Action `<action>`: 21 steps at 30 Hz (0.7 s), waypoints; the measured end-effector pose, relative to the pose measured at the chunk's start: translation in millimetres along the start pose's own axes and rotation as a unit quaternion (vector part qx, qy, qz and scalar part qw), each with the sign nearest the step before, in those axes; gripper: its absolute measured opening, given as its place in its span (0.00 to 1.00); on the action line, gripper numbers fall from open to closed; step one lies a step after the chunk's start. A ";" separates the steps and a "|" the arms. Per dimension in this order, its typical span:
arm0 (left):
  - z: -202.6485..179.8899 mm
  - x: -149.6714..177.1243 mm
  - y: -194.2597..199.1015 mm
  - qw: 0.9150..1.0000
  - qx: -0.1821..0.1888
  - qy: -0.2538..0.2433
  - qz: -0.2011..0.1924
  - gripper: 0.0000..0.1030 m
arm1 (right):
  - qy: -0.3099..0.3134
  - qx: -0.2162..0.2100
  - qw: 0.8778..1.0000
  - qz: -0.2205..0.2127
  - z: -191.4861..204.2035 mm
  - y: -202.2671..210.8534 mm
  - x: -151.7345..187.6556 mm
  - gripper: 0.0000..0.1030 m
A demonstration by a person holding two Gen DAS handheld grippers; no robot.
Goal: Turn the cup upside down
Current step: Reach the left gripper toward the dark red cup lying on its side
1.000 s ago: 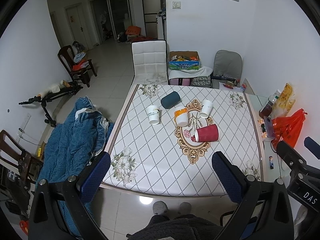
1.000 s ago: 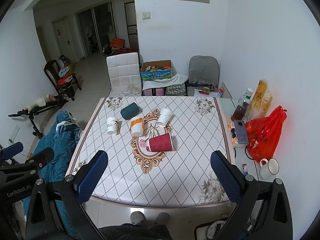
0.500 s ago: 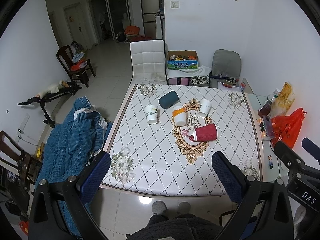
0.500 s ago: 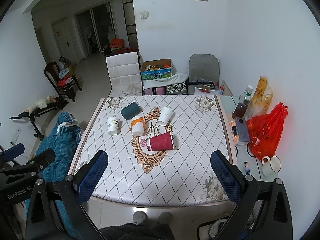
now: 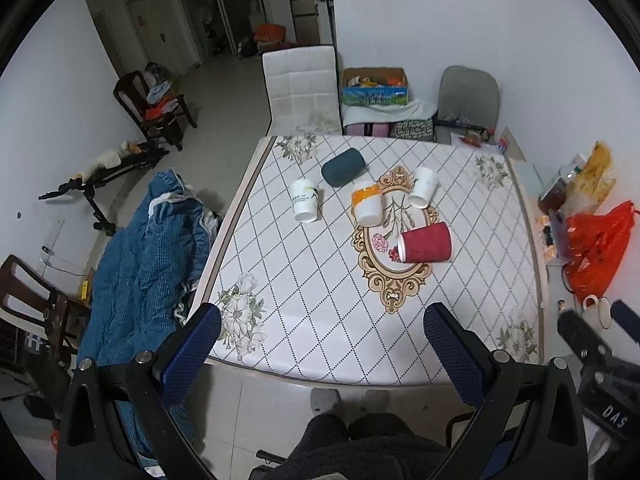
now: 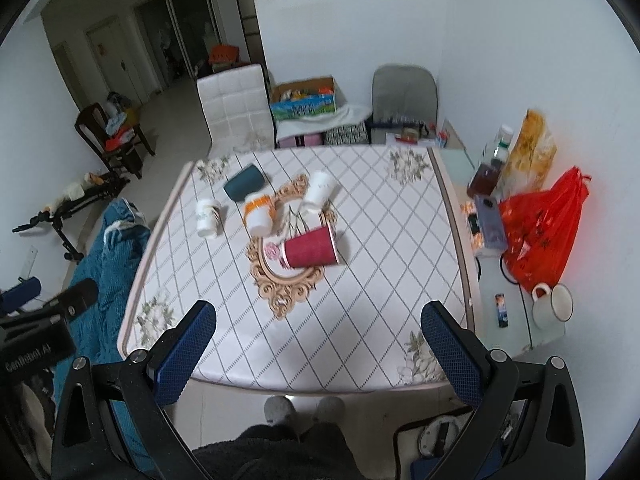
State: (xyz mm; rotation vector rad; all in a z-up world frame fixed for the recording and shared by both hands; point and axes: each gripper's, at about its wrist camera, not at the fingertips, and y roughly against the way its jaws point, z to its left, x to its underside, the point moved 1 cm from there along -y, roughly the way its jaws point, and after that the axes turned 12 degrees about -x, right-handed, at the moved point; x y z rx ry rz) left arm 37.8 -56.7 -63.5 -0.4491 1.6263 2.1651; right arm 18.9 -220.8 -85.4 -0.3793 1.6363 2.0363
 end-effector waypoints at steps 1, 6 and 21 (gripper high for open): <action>-5.2 -0.8 -8.1 1.000 -0.002 -0.004 0.008 1.00 | -0.004 0.000 1.000 0.007 -6.5 -8.2 1.8 1.00; -31.7 -3.4 -43.2 0.999 -0.008 -0.020 0.035 1.00 | -0.026 -0.008 0.998 0.058 -44.1 -61.2 19.3 1.00; -134.8 -22.6 -168.3 0.982 -0.007 -0.161 0.095 1.00 | -0.081 0.013 0.979 0.186 -116.4 -209.2 76.6 1.00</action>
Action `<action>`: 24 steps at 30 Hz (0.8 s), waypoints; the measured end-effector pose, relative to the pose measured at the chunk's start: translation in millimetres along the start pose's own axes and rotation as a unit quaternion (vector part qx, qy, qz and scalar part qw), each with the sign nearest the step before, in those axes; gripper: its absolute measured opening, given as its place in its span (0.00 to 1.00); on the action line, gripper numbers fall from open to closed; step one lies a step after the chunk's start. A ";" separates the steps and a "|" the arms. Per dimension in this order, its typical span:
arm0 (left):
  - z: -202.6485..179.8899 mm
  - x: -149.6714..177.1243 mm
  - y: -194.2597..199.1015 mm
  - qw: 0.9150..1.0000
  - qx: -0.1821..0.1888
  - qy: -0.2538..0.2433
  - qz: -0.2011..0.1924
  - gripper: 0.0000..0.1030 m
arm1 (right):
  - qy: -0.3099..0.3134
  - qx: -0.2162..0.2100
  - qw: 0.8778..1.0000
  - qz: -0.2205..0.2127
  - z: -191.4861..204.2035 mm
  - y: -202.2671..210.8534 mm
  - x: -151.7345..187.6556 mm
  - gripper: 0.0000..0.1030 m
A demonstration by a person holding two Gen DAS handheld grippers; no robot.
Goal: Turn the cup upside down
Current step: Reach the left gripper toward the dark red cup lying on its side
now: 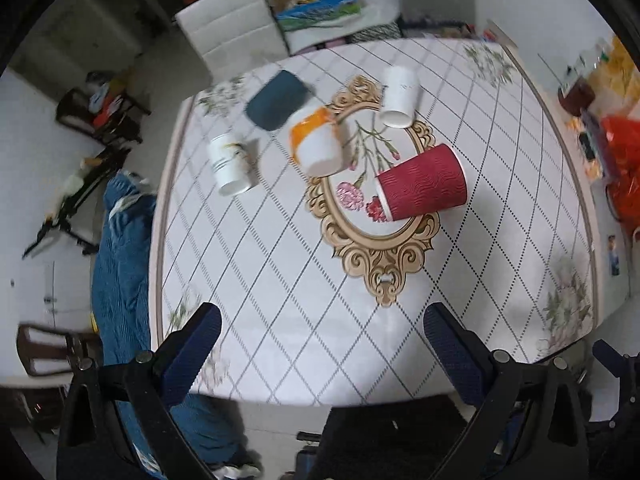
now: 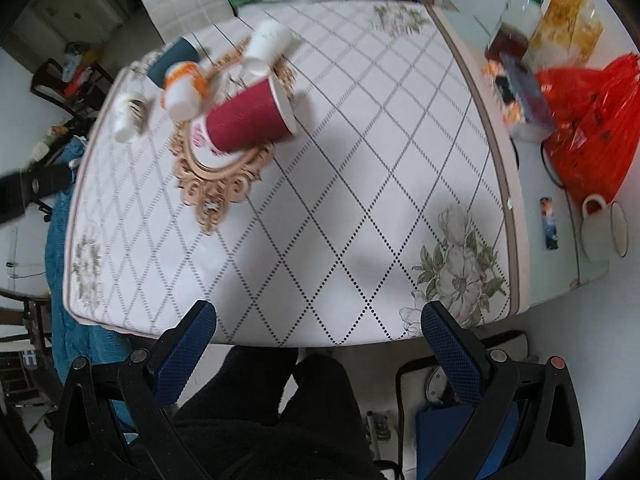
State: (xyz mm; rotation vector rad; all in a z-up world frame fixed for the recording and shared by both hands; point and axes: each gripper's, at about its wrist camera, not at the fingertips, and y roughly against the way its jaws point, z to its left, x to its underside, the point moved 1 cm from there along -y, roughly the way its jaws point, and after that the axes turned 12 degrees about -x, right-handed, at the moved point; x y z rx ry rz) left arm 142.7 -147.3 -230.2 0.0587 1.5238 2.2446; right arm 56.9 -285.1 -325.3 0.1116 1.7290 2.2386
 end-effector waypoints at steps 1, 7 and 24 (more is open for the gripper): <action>-4.1 -7.4 -7.3 1.000 0.001 -0.011 0.000 1.00 | -0.005 0.003 1.000 0.004 -2.5 -5.8 -1.4 1.00; -27.7 -48.8 -43.1 0.998 0.001 -0.069 0.002 1.00 | -0.044 0.018 0.998 0.031 -18.9 -41.7 -12.4 1.00; -138.7 -94.9 -98.5 0.936 0.004 -0.349 -0.050 1.00 | -0.148 0.053 0.985 0.077 -65.6 -105.1 -42.4 1.00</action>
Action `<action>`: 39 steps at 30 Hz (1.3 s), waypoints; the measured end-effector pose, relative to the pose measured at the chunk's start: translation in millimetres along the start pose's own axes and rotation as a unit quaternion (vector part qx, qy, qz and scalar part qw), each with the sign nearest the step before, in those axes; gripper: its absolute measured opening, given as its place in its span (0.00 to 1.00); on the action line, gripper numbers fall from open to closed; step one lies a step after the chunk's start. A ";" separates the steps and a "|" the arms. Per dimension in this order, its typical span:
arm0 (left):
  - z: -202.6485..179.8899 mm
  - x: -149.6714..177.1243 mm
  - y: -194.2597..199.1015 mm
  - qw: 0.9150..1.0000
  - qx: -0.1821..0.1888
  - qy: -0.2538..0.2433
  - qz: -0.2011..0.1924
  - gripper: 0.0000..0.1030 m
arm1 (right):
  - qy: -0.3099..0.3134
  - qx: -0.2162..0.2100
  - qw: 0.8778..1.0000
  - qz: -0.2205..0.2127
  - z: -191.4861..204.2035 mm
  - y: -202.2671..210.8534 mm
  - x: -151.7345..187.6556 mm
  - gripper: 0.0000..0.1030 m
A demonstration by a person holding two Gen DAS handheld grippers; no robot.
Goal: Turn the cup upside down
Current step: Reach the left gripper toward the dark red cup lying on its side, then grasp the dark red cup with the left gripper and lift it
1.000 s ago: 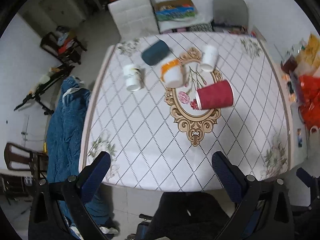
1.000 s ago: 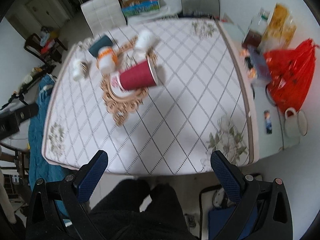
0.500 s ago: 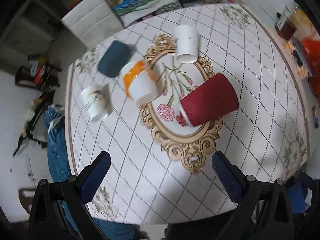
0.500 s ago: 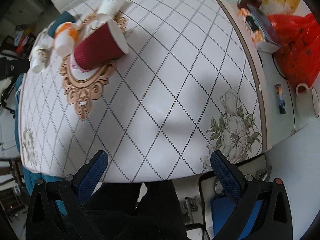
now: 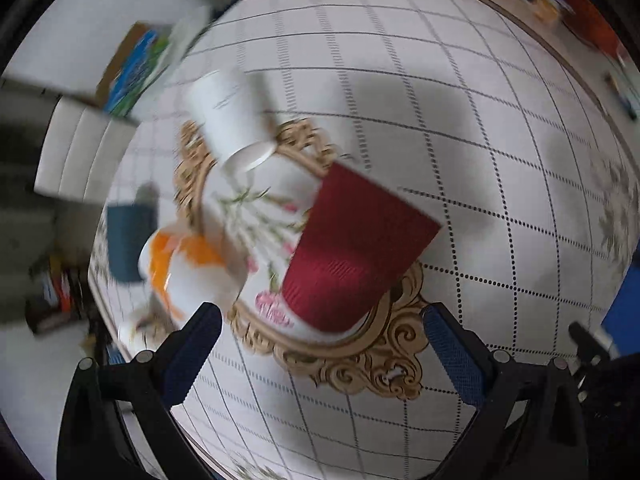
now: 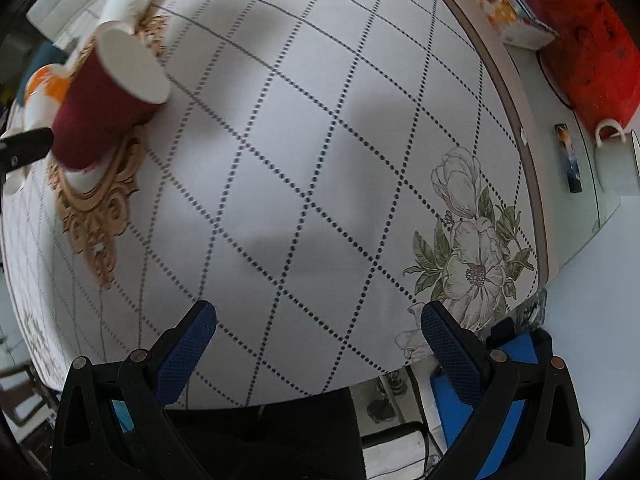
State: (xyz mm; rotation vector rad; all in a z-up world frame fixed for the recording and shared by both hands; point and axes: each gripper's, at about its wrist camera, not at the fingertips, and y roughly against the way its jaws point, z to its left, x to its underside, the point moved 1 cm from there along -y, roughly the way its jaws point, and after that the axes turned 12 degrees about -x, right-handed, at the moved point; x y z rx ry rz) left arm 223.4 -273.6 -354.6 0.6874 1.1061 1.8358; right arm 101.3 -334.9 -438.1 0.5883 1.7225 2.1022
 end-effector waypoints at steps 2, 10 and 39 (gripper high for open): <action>-7.4 -8.4 -4.5 1.000 0.003 -0.029 -0.007 1.00 | -0.007 0.003 1.000 0.001 -2.2 -1.3 -3.8 1.00; -21.3 -28.8 -29.4 0.996 0.026 -0.081 -0.001 1.00 | -0.035 0.011 0.999 0.002 -8.9 -2.8 -18.4 1.00; 11.9 -41.4 -91.2 0.995 0.081 -0.021 0.044 0.74 | -0.064 0.016 0.998 -0.019 -16.4 12.4 -38.4 1.00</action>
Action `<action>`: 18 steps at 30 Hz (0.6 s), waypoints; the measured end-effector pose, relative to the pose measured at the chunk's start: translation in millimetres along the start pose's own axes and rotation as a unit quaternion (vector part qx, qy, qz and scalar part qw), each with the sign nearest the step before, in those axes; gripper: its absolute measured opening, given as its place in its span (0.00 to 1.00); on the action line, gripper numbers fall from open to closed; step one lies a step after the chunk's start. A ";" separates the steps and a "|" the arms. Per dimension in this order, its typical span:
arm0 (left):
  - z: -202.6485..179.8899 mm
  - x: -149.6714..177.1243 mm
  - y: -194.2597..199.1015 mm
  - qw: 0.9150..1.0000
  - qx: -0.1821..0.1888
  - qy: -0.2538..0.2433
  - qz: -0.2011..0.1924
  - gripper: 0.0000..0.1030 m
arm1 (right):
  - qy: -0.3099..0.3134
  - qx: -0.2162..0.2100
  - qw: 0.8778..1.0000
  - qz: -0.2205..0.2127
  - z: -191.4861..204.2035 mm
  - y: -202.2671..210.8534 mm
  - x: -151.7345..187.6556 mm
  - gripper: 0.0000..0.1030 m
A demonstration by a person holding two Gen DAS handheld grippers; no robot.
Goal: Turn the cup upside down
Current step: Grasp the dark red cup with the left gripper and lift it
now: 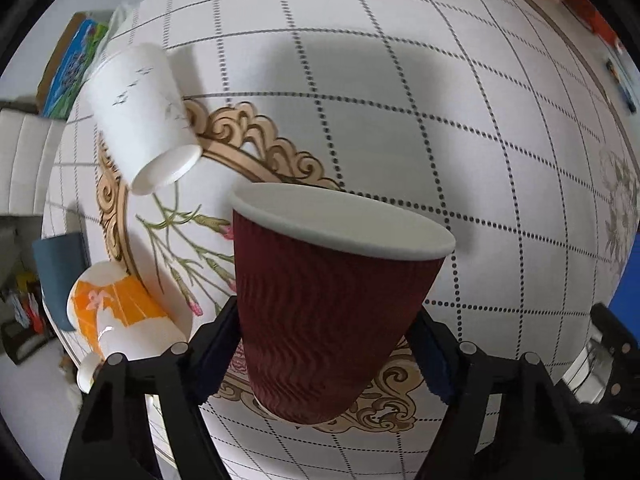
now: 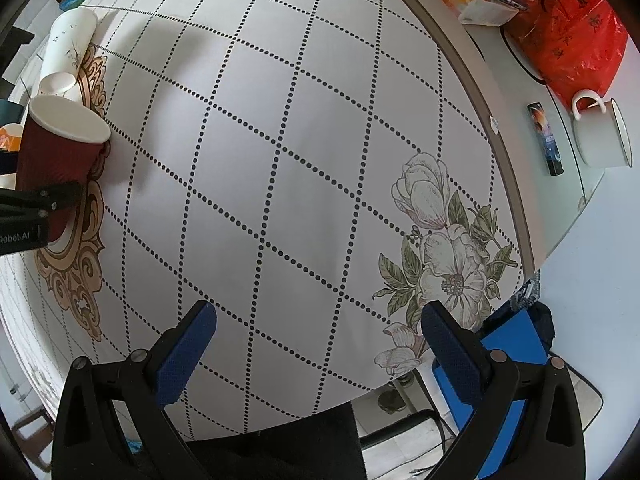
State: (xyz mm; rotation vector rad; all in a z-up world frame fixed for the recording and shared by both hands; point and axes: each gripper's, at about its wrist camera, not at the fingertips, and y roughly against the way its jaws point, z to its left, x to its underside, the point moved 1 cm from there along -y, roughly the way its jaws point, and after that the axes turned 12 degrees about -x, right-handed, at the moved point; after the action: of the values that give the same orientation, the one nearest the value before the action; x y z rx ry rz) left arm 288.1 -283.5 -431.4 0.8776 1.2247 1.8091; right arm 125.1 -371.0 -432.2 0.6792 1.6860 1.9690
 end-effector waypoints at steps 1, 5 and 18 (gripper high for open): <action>5.3 1.5 0.5 1.000 0.002 0.009 0.000 0.74 | 0.000 -0.001 1.000 0.000 0.2 1.4 -0.7 1.00; 21.1 7.3 4.6 0.999 0.017 0.049 0.004 0.74 | 0.005 -0.003 1.000 -0.003 2.2 5.5 -3.0 1.00; 58.7 71.2 -4.7 0.959 0.136 0.236 0.074 0.74 | 0.055 -0.024 0.998 -0.013 11.3 19.3 -2.8 1.00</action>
State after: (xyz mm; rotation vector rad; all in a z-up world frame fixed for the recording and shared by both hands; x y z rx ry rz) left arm 306.0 -195.5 -409.7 0.7178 1.7837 2.0763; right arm 133.9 -366.9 -411.8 0.5371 1.6966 2.0556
